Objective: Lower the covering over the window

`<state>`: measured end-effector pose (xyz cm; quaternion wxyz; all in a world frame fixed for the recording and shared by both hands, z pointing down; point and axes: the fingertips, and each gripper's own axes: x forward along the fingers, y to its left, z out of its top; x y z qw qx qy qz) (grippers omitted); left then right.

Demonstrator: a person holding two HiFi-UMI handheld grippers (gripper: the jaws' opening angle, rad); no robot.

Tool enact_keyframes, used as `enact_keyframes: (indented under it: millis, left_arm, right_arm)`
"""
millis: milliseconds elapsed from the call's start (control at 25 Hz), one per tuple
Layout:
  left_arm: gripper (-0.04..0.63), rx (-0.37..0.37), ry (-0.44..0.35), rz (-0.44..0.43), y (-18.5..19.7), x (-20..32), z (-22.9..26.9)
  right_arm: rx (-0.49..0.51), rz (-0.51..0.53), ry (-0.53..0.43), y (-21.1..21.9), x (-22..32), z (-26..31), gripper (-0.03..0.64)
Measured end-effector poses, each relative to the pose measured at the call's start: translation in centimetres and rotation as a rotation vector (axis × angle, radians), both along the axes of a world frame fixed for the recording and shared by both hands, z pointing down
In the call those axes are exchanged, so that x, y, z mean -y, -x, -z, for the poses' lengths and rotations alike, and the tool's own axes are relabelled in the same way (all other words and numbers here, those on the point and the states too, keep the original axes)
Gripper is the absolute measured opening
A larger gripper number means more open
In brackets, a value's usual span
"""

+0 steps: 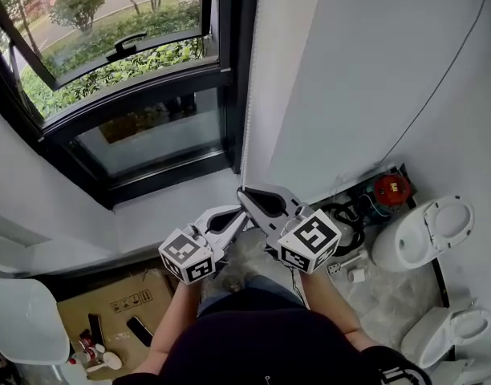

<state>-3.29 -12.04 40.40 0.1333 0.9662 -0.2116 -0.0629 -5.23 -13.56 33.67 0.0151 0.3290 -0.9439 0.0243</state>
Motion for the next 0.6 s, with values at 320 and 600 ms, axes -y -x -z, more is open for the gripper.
enact_keyframes:
  millis: [320, 600]
  left_arm:
    - [0.012, -0.064, 0.097, -0.006, -2.4, -0.5, -1.8]
    - [0.012, 0.010, 0.141, 0.072, -3.6, 0.3, -4.9]
  right_arm:
    - [0.002, 0.025, 0.086, -2.1, 0.0, -2.2, 0.014]
    - [-0.059, 0.078, 0.145, -3.2, 0.8, -5.3, 0.014]
